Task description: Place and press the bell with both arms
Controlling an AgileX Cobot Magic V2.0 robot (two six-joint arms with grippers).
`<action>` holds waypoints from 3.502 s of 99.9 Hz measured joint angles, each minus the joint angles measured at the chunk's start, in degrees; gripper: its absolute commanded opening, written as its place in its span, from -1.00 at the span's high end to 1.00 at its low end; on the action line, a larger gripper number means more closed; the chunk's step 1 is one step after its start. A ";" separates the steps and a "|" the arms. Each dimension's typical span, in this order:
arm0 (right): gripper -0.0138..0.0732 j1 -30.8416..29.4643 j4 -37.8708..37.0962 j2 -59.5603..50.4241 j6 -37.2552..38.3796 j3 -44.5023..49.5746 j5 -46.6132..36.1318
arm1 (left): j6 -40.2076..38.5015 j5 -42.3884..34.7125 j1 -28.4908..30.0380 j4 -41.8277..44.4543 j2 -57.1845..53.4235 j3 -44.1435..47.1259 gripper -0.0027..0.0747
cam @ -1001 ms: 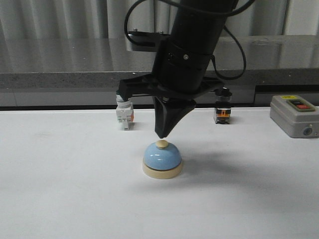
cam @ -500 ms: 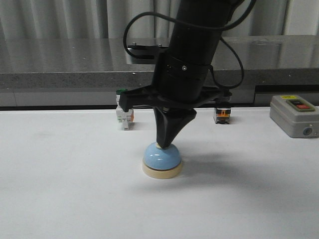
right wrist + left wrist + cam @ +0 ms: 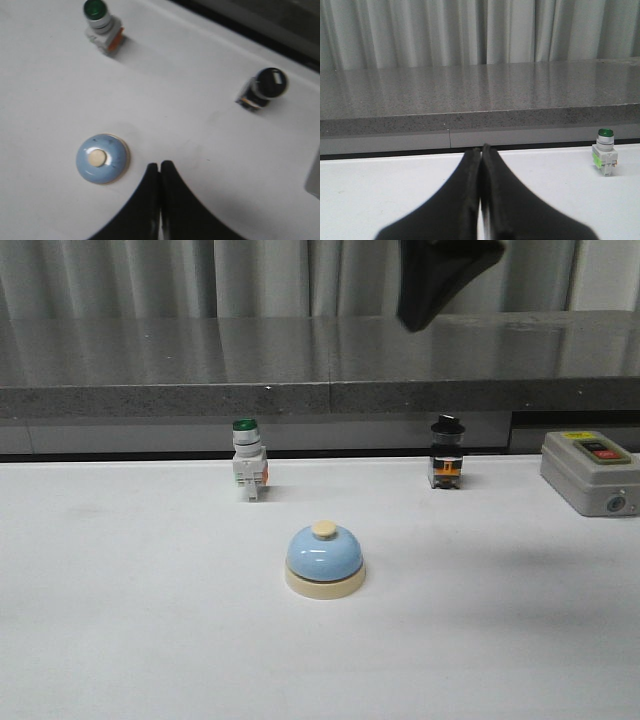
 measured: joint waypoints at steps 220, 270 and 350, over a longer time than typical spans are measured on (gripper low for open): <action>0.82 -14.93 -5.85 -77.83 4.66 51.54 -13.71 | 0.00 0.00 0.00 0.00 0.00 0.00 0.98; 0.82 -29.80 8.93 -89.10 -5.01 69.46 -25.91 | 0.00 -0.02 0.00 0.00 0.00 0.00 0.98; 0.82 -32.21 9.66 -89.10 -6.37 80.25 -41.61 | 0.00 -0.02 0.00 0.00 0.00 0.00 0.98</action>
